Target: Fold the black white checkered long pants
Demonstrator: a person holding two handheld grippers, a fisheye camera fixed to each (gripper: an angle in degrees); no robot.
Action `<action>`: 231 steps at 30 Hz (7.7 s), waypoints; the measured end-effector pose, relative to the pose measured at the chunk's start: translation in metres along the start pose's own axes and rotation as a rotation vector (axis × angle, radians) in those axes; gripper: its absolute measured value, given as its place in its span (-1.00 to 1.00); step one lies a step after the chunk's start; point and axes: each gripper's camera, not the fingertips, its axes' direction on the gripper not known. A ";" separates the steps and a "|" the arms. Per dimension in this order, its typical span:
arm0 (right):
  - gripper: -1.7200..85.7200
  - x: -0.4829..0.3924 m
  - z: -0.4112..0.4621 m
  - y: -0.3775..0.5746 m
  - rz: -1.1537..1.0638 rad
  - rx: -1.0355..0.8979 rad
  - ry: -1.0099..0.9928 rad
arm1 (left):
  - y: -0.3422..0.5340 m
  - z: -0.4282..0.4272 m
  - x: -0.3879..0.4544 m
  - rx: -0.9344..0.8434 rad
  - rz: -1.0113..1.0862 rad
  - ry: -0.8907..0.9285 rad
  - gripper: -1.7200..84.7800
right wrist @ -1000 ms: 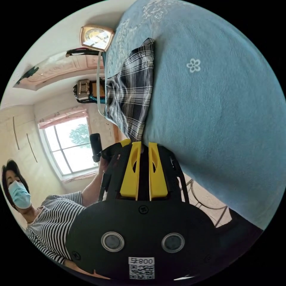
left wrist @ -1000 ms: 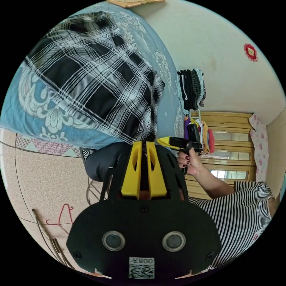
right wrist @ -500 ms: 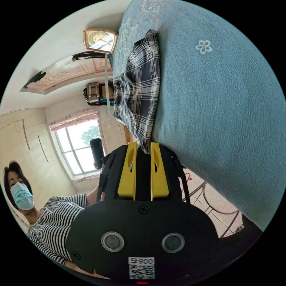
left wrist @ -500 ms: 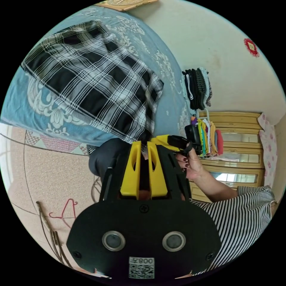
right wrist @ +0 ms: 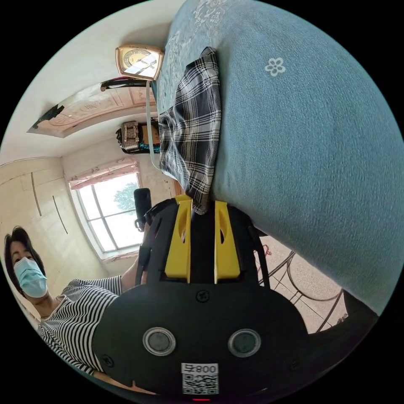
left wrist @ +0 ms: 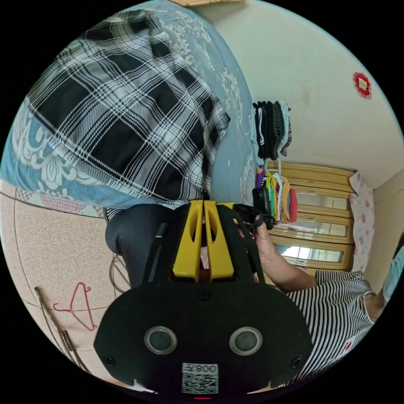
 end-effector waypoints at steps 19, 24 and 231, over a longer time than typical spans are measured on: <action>-0.72 0.041 0.007 0.038 0.108 0.063 -0.243 | 0.032 0.026 0.018 0.072 -0.028 0.145 -0.95; -0.71 0.054 -0.003 0.057 0.128 0.080 -0.265 | 0.040 0.033 0.015 0.089 -0.060 0.161 -0.94; -0.96 0.613 -0.838 -0.533 -0.069 0.800 0.872 | -1.045 -0.787 1.352 -0.035 0.929 -0.786 -0.96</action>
